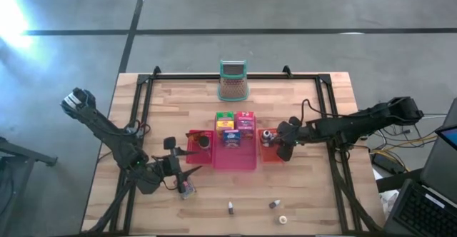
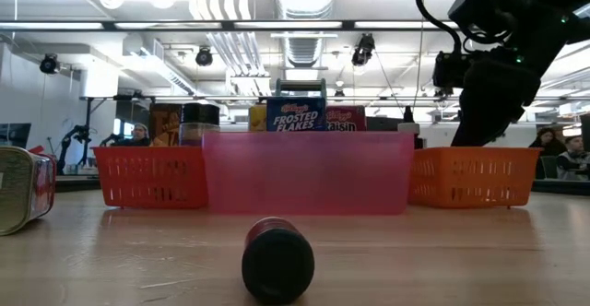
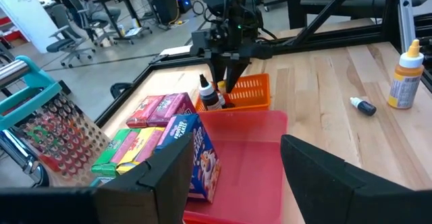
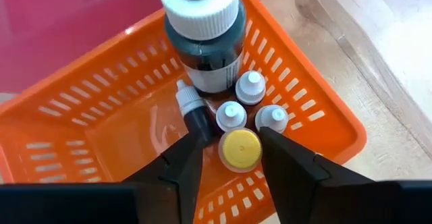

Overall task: Pick & Place Kitchen Items
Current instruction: Put the small transparent food coloring bottle into the orange bin, then put the red seasoning can into the red bin

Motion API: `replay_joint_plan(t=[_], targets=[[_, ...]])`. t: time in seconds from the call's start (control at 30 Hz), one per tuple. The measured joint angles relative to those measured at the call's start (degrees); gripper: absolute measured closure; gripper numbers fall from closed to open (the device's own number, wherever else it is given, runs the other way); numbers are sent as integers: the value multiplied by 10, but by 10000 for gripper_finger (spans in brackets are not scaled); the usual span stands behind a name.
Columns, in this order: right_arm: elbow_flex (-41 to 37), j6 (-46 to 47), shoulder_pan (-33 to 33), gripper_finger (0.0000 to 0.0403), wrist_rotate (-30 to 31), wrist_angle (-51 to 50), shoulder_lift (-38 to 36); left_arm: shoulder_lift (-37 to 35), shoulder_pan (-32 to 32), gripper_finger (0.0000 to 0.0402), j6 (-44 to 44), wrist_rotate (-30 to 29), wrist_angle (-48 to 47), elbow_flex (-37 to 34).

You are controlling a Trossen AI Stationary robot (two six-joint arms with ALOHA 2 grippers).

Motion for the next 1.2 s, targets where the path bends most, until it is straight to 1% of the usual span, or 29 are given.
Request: replay_joint_plan(t=[0.17,0.3,0.5,0.67,0.77,0.9,1.07,1.2], targets=[[0,-8,0,237,0,-1,-12,0,0,174,0,0,0,0],[21,-24,0,232,0,-5,-20,0,0,174,0,0,0,0],[84,-49,2,252,1,-49,-20,0,0,174,0,0,0,0],[149,-54,25,277,2,-114,-20,0,0,174,0,0,0,0],[183,-51,46,292,5,-159,-21,0,0,174,0,0,0,0],[208,-10,86,315,6,-213,-21,0,0,174,-1,0,0,0],[214,42,163,343,7,-212,-19,0,0,174,-1,0,0,0],[225,52,223,358,51,-195,-11,0,0,174,-2,0,0,0]])
